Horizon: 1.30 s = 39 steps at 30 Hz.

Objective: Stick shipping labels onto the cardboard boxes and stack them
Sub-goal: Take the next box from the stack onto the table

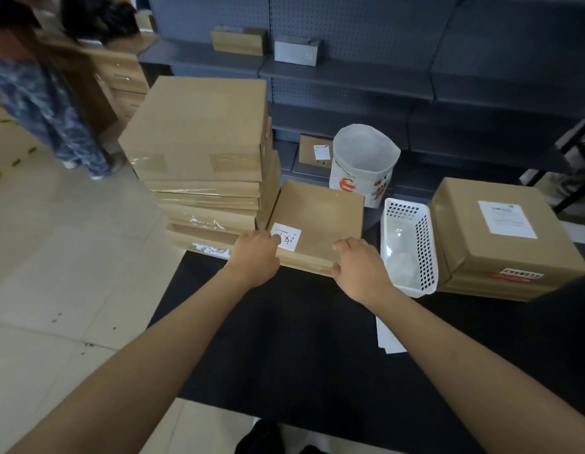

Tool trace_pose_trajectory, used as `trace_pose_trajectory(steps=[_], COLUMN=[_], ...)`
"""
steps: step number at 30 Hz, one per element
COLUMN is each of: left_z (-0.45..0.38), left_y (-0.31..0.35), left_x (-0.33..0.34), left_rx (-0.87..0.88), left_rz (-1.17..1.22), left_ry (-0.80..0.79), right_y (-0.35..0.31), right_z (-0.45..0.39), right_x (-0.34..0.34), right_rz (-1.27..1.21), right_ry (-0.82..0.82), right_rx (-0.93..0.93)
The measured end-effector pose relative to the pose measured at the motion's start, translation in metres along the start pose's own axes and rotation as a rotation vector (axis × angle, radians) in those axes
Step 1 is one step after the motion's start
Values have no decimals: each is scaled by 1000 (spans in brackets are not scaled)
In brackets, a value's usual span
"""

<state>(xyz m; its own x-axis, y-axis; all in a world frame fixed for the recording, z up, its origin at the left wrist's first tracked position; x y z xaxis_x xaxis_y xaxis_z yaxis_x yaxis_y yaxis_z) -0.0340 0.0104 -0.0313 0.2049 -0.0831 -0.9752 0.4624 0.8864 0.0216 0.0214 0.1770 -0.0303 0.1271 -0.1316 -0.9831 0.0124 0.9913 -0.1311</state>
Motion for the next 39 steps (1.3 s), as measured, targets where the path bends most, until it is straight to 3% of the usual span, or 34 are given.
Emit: trace_pose_trajectory(steps=[7,12,20,24,31,33,37,39], left_z=[-32,-64,-93,-90,-44,-24,2,8], left_y=[-12,-12,-5,1,17,14,-7,-11], left_x=[17,45,116,127,121,117,126,132], left_rx=[87,125,51,40,1,-56,-344,-413], left_rz=[86,440,334,322,520,650,987,1038], left_ry=[-50,-43,-26,105,104,182,308,349], right_y=[6,38,74,80,88,87,81,76], right_z=[-27,-38,-47,-49,-7,13,47,59], right_x=[26,55,112,132,136,139,147,153], right_rz=[-59,-456,-789,-957,-1041,-1040,-1092,-1121], right_ry=[-37,95,194,154,142,116,112,110], right_rx=[139,425,721,731,755,745,731,724])
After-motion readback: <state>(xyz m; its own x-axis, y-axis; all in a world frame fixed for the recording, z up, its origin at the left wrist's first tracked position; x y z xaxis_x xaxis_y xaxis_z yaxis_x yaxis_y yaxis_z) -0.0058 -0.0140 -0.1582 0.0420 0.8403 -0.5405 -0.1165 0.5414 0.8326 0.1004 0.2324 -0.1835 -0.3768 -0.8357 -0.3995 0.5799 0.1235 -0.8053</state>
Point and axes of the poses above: each hand's wrist, its own z-axis away from the middle knuckle, its own x-axis out of the palm, y = z × x, the point moved 7 cm from there along -z, towards the middle knuckle, and after that the axes turned 5 degrees about -y, right-handed, at the moved point
